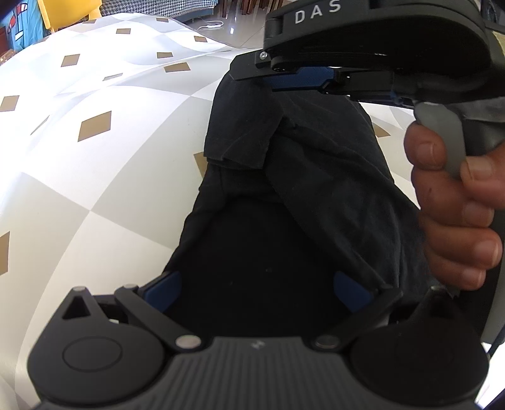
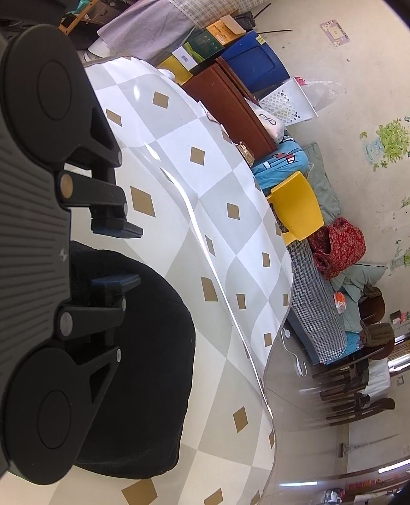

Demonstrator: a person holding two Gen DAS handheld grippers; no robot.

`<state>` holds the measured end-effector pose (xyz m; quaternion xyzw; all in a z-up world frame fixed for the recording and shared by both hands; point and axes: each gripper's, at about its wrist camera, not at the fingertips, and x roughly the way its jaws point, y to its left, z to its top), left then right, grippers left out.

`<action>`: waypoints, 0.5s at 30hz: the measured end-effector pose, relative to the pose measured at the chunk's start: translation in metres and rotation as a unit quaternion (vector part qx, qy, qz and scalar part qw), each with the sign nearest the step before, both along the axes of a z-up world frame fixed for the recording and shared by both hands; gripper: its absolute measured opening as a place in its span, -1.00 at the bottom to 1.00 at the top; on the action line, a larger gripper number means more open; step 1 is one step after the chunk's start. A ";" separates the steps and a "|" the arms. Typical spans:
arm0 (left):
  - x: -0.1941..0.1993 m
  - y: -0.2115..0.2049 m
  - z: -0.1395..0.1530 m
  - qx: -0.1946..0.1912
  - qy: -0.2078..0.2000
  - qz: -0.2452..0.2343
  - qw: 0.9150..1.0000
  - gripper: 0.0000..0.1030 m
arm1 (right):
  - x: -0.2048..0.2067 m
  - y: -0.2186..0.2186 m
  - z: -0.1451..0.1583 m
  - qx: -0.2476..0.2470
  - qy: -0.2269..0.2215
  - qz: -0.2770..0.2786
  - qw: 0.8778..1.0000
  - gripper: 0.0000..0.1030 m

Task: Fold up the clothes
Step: 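Lift the gripped hem with the right tool and fold it toward the collar, then lay the folded hem down over the collar with the right tool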

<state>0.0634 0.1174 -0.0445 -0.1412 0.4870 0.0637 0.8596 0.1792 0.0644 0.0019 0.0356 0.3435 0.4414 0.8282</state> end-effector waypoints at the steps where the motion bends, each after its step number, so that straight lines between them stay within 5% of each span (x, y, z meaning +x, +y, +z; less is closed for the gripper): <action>1: 0.000 0.000 0.000 -0.001 0.000 0.000 1.000 1.00 | 0.000 0.000 0.001 0.000 0.000 -0.001 1.000 -0.44; 7: -0.009 0.012 0.008 -0.034 0.007 0.021 0.999 1.00 | -0.003 -0.003 0.005 -0.004 -0.007 -0.005 1.000 -0.17; 12: -0.021 0.023 0.025 0.030 0.004 0.022 0.999 1.00 | -0.011 0.001 0.004 -0.034 -0.032 -0.007 0.999 -0.10; 15: -0.030 0.039 0.033 0.030 0.009 0.049 0.998 1.00 | -0.015 0.005 0.004 -0.041 -0.040 -0.006 0.998 -0.08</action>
